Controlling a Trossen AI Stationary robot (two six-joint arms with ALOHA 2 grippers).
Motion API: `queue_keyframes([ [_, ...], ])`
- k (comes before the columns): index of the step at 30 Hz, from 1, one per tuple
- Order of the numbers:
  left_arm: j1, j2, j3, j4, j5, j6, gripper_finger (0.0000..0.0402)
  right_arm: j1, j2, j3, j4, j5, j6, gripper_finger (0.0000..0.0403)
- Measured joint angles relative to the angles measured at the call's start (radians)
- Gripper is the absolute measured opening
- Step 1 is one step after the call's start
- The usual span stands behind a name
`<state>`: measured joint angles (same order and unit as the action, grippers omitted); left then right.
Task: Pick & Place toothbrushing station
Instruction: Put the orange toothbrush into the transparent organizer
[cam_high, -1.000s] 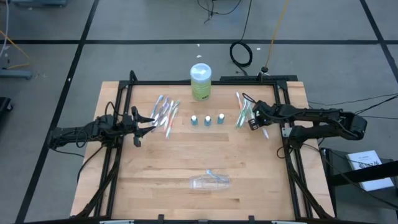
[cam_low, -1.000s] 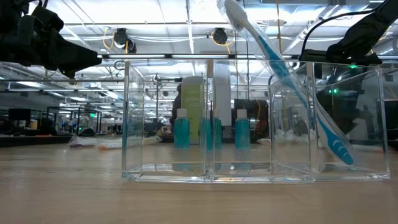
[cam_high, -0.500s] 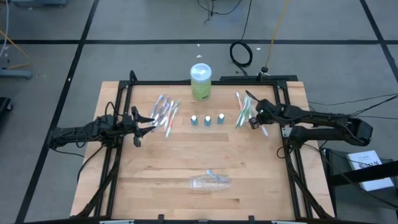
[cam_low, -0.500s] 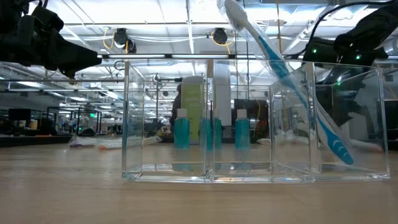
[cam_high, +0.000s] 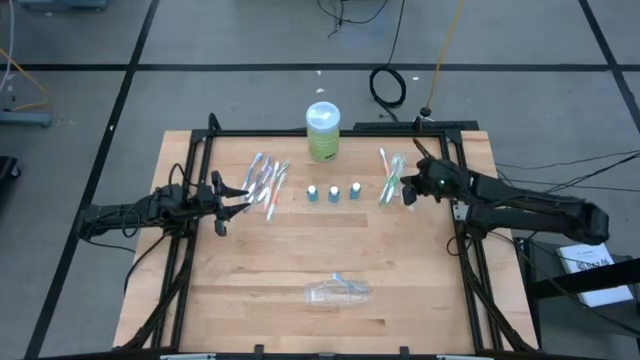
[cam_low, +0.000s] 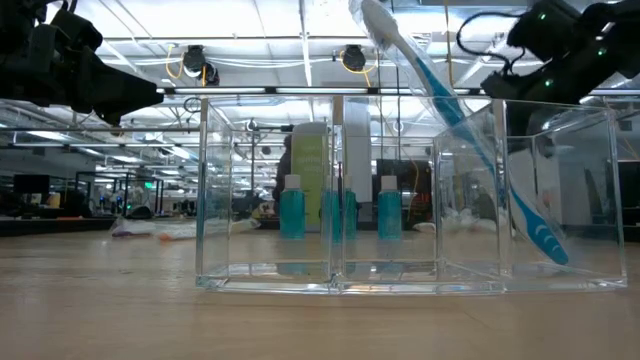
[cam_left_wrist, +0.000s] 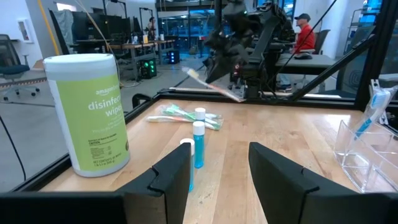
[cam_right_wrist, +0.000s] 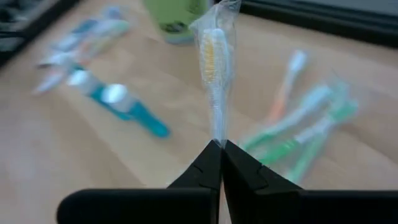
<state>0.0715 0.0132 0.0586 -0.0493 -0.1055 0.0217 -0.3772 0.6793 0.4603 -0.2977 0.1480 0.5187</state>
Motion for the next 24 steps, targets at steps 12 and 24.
queue_keyframes([
  [12, 0.000, 0.000, 0.000, 0.000, 0.000, 0.000, 0.0166, 0.334, -0.008, 0.001, 0.438, -0.099, -0.082, 0.0001],
  [24, 0.000, 0.000, 0.000, 0.000, 0.000, 0.000, 0.0166, 0.800, 0.258, -0.014, 0.939, 0.159, -0.256, 0.0000],
])
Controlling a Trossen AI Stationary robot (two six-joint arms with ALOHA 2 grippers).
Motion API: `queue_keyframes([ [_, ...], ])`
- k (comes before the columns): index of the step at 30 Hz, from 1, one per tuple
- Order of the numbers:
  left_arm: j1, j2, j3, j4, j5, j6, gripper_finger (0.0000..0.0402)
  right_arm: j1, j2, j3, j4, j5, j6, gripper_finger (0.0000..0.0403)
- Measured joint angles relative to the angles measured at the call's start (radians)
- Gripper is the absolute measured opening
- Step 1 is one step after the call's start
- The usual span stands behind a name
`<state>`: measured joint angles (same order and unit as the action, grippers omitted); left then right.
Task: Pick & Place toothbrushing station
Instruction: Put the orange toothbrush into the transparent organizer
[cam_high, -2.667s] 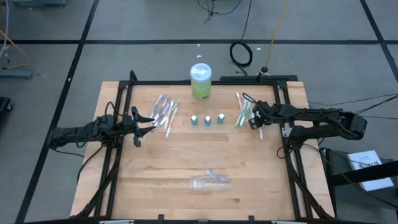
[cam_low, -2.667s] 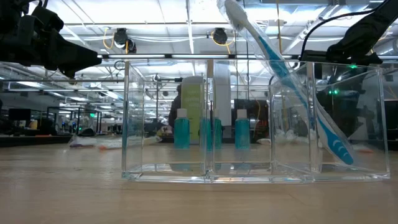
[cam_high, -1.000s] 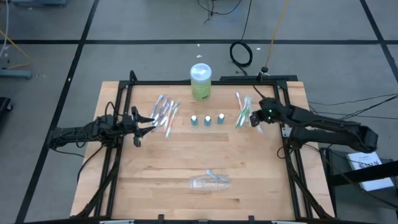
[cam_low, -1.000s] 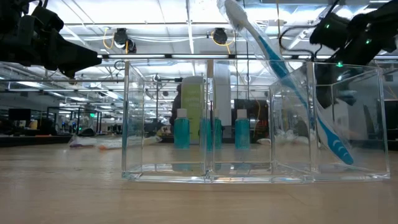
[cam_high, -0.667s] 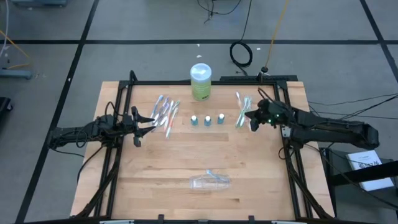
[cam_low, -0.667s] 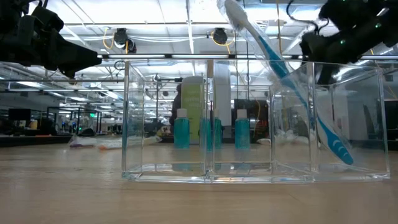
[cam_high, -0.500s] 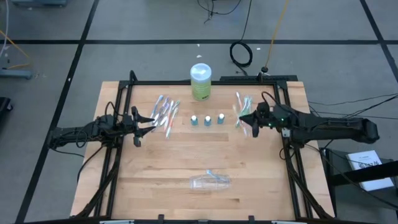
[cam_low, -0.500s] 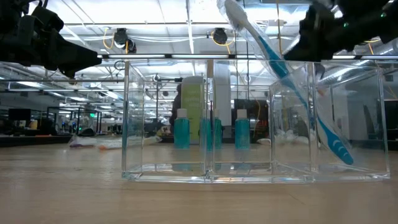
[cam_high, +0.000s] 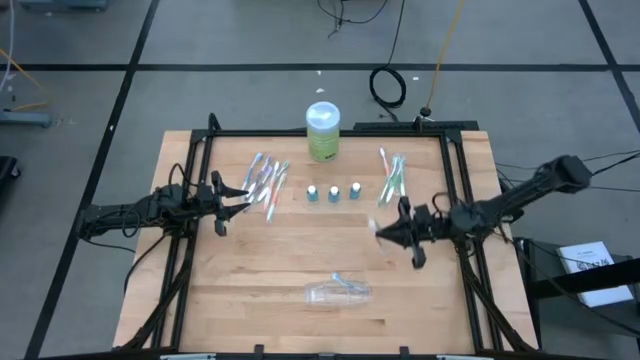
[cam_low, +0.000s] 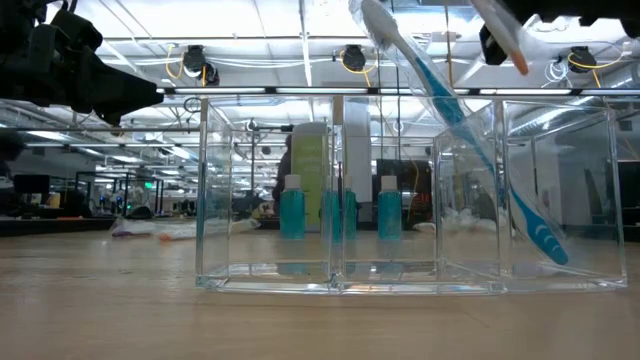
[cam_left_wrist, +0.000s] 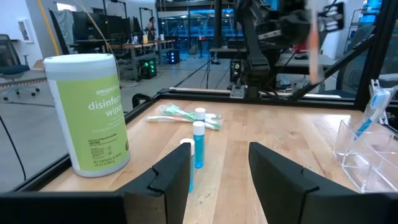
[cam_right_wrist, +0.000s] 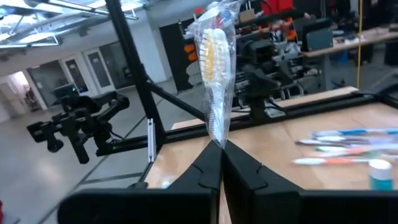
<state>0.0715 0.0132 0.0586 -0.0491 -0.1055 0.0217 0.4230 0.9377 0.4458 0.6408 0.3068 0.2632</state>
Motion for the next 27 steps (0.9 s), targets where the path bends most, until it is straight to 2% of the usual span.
queue_keyframes([
  [5, 0.000, 0.000, 0.000, 0.000, 0.000, 0.000, 0.0166, 0.118, 0.178, 0.033, 0.166, 0.090, -0.055, 0.0000],
  [9, 0.000, 0.000, 0.000, 0.000, 0.000, 0.000, 0.0166, 0.170, 0.301, 0.111, 0.207, 0.116, -0.100, 0.0000],
  [16, 0.000, 0.000, 0.000, 0.000, 0.000, 0.000, 0.0166, 0.195, 0.477, 0.259, 0.170, 0.115, -0.179, 0.0000],
  [22, 0.000, 0.000, 0.000, 0.000, 0.000, 0.000, 0.0166, 0.194, 0.595, 0.271, 0.206, 0.171, -0.172, 0.0000],
  [27, 0.000, 0.000, 0.000, 0.000, 0.000, 0.000, 0.0166, 0.194, 0.621, 0.271, 0.200, 0.168, -0.140, 0.0000],
])
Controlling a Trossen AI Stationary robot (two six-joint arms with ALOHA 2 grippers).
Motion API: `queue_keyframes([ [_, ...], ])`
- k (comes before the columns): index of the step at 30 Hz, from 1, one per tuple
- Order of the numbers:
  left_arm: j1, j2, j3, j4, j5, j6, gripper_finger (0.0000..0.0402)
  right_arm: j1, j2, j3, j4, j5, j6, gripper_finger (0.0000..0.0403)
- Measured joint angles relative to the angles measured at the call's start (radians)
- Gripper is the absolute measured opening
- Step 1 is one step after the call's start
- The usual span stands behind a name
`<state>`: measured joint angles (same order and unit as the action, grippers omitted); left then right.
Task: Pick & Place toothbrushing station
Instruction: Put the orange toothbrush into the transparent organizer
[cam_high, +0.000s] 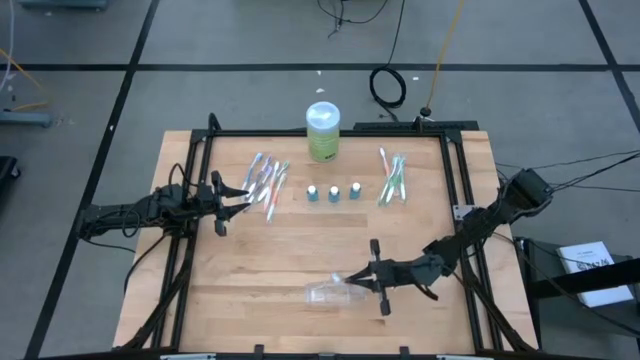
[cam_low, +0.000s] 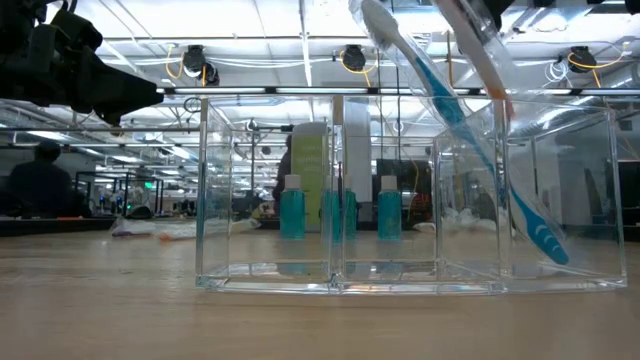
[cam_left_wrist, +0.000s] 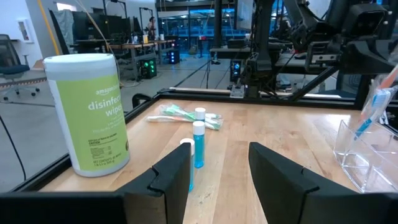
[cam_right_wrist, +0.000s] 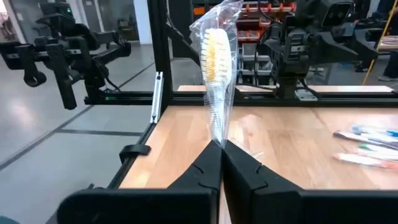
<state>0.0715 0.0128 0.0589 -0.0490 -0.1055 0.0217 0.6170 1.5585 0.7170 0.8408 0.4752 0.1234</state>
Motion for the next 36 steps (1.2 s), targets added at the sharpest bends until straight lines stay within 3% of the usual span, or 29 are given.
queue_keyframes([
  [12, 0.000, 0.000, 0.000, 0.000, 0.000, 0.000, 0.0166, 0.020, 0.000, -0.017, -0.089, 0.058, 0.042, 0.0000],
  [19, 0.000, 0.000, 0.000, 0.000, 0.000, 0.000, 0.0166, 0.052, 0.038, -0.087, 0.020, 0.206, 0.069, 0.0000],
  [36, 0.000, 0.000, 0.000, 0.000, 0.000, 0.000, 0.0166, 0.054, 0.135, -0.097, 0.112, 0.201, 0.075, 0.0001],
])
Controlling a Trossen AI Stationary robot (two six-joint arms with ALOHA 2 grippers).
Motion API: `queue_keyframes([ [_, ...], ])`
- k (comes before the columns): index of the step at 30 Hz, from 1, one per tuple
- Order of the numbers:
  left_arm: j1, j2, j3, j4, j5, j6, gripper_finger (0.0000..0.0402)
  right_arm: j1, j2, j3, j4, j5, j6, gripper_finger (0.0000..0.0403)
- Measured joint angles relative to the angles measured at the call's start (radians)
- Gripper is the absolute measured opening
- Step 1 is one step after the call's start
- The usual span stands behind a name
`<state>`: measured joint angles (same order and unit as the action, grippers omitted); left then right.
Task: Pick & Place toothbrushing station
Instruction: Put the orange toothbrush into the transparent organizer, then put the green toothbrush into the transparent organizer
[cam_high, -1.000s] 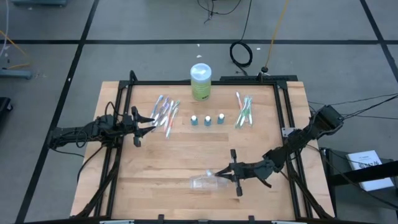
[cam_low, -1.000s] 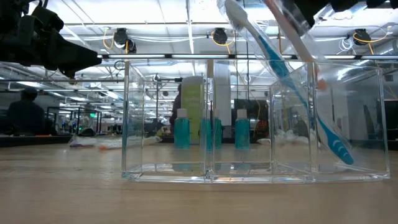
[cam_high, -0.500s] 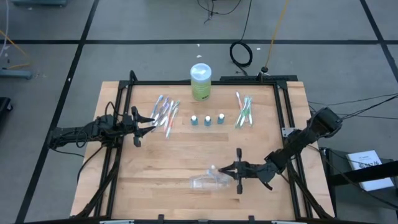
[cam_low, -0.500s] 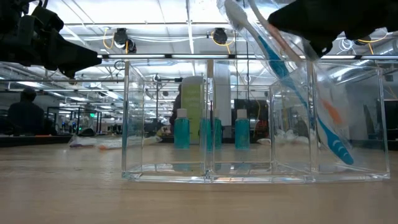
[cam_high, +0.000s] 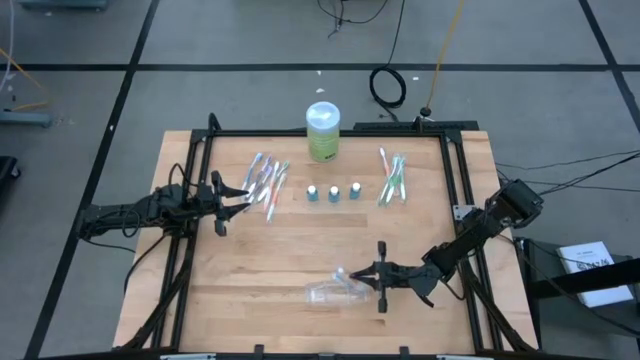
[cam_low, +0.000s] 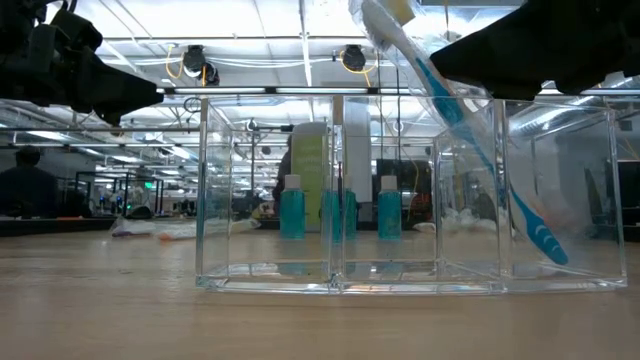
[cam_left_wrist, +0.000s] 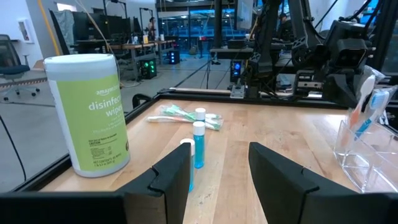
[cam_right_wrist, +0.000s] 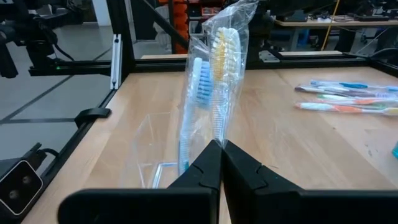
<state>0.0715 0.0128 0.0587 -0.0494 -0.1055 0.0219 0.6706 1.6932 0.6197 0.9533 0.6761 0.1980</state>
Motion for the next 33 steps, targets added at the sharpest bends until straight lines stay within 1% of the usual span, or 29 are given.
queue_keyframes([
  [4, 0.000, 0.000, 0.000, 0.000, 0.000, 0.000, 0.0166, 0.001, 0.000, 0.000, -0.008, -0.053, 0.000, 0.0019],
  [11, 0.000, 0.000, 0.000, 0.000, 0.000, 0.000, 0.0166, 0.006, 0.000, 0.000, -0.015, -0.050, -0.002, 0.0087],
  [15, 0.000, 0.000, 0.000, 0.000, 0.000, 0.000, 0.0166, 0.006, 0.000, 0.000, 0.009, -0.047, -0.033, 0.0127],
  [20, 0.000, 0.000, 0.000, 0.000, 0.000, 0.000, 0.0166, 0.006, -0.018, 0.000, 0.037, -0.043, -0.110, 0.0156],
  [24, 0.000, 0.000, 0.000, 0.000, 0.000, 0.000, 0.0166, 0.008, -0.078, -0.008, 0.023, 0.013, -0.154, 0.0164],
  [28, 0.000, 0.000, 0.000, 0.000, 0.000, 0.000, 0.0166, 0.012, -0.172, -0.025, -0.025, 0.073, -0.200, 0.0165],
  [31, 0.000, 0.000, 0.000, 0.000, 0.000, 0.000, 0.0166, 0.011, -0.246, -0.037, -0.076, 0.157, -0.237, 0.0167],
  [33, 0.000, 0.000, 0.000, 0.000, 0.000, 0.000, 0.0166, -0.001, -0.297, -0.039, -0.120, 0.237, -0.249, 0.0170],
])
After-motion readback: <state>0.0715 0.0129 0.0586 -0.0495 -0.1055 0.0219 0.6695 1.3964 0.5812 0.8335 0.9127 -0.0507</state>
